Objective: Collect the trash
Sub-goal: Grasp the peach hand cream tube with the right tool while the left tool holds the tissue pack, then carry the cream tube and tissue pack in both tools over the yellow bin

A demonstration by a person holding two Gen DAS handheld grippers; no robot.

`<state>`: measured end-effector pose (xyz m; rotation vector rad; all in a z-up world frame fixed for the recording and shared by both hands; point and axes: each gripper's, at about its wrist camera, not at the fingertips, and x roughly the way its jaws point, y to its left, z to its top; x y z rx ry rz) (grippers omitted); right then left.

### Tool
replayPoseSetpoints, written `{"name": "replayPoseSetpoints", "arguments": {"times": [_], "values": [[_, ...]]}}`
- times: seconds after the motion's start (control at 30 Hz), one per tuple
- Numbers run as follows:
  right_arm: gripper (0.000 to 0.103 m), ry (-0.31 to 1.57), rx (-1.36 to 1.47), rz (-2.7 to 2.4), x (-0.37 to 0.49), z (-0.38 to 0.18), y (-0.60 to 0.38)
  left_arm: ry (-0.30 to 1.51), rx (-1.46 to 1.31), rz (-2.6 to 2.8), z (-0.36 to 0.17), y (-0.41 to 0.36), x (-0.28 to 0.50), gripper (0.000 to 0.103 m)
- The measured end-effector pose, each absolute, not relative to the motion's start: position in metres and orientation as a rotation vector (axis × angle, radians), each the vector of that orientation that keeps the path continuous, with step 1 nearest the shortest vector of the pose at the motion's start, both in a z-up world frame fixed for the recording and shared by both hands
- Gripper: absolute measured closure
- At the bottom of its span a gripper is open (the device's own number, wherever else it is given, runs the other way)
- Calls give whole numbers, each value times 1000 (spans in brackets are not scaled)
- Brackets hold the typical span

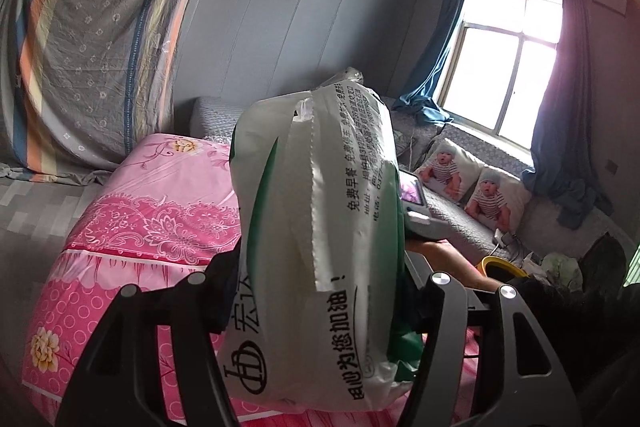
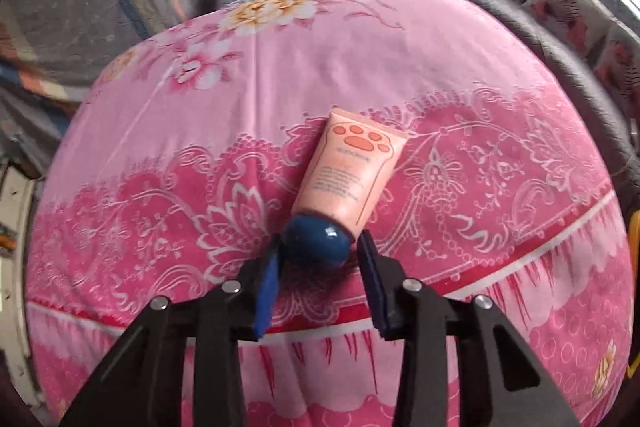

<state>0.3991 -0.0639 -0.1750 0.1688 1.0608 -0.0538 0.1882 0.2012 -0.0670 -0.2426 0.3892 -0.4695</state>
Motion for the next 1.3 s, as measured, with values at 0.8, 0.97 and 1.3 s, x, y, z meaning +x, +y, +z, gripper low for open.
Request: {"name": "replayPoseSetpoints", "arguments": {"times": [0.8, 0.97, 1.3], "values": [[101, 960, 176, 388, 276, -97, -200, 463, -128, -392, -19, 59, 211, 44], [31, 961, 10, 447, 279, -121, -149, 476, -127, -365, -16, 59, 211, 44], [66, 1080, -107, 358, 342, -178, -100, 476, -66, -334, -13, 52, 197, 44]]}}
